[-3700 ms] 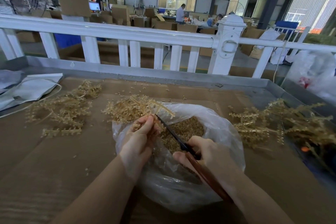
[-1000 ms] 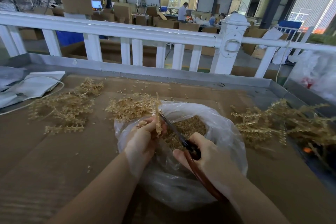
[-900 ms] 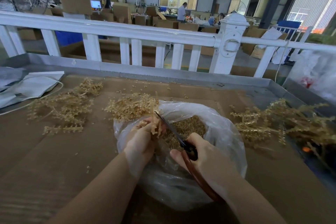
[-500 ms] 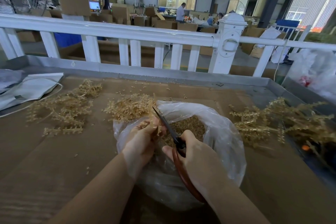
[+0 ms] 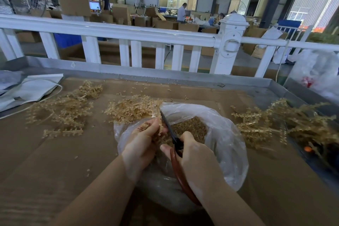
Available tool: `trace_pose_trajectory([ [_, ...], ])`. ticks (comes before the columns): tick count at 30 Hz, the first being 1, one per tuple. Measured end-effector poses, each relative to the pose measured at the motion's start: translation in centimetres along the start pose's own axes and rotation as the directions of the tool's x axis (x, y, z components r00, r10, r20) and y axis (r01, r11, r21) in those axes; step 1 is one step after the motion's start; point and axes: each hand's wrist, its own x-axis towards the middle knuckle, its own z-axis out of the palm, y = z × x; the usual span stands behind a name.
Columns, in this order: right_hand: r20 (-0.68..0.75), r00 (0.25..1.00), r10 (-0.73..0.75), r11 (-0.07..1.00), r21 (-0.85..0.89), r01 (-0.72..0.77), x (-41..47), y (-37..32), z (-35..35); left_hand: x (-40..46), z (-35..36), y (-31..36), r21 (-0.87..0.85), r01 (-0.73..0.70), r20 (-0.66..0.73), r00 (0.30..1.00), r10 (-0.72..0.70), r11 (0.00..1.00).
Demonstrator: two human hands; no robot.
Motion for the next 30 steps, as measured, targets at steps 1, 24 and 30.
trace_pose_trajectory([
  [1, -0.006, 1.0, 0.001, 1.0, 0.01, -0.001, -0.01, 0.05, 0.0, -0.11, 0.09, 0.09, 0.006, -0.001, 0.014, 1.0, 0.001, 1.0],
  [24, 0.034, 0.999, 0.036, 0.997, 0.067, -0.039, 0.53, 0.49, -0.41, -0.6, 0.28, 0.09, 0.05, -0.008, 0.032, 0.999, 0.006, 0.999],
  [30, 0.023, 1.0, 0.0, 1.0, 0.013, 0.0, 0.43, 0.58, -0.14, -0.87, 0.17, 0.54, 0.024, 0.072, -0.024, 0.997, -0.072, 0.997],
])
